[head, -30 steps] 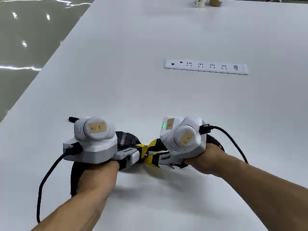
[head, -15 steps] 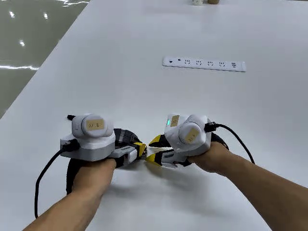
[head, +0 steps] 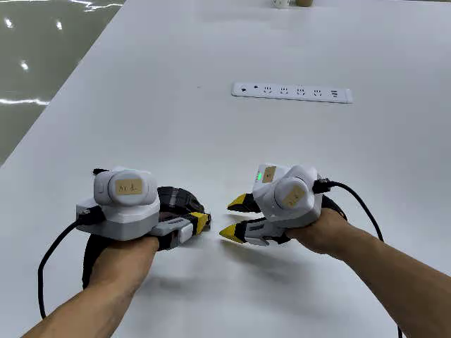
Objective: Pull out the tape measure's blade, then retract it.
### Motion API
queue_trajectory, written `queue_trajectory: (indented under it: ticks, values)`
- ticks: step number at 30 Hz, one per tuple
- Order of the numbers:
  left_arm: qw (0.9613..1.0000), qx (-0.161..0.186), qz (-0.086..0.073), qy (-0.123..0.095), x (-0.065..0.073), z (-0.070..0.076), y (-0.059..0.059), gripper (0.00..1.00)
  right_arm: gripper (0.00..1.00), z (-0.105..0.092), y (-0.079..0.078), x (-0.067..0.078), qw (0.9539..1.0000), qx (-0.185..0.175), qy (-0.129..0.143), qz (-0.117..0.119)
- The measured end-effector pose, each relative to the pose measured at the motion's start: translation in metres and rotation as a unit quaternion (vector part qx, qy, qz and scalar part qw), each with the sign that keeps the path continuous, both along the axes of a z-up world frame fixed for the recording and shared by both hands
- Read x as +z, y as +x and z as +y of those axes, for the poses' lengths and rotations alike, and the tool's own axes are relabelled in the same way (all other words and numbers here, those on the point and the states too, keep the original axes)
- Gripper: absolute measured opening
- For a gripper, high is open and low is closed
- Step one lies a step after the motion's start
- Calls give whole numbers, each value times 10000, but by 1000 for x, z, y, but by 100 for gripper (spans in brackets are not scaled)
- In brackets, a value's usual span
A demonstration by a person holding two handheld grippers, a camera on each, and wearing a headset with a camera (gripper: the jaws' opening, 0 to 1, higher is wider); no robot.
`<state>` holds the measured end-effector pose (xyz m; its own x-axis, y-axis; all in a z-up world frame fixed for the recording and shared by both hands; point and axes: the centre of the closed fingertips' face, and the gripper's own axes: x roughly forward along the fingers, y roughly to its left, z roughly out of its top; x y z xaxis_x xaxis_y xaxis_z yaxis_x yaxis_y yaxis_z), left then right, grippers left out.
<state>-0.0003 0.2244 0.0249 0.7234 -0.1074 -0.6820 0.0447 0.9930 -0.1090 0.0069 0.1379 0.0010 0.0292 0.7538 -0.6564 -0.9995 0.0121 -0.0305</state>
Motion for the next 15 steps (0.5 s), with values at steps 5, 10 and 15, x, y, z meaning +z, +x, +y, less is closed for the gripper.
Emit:
queue_trajectory:
  ticks: [5, 10, 15]
  values:
    - [9999, -75, -66, -36, 1, 0, -4, 67, 29, -11, 1, 2, 9999, -160, -1, -20]
    - [9998, -160, -107, -14, 2, 0, -8, 68, 32, -21, 1, 4, 9996, -288, 7, -20]
    - [9994, -295, -178, 32, 3, -1, -11, 70, 34, -32, 1, 6, 9990, -453, 22, 7]
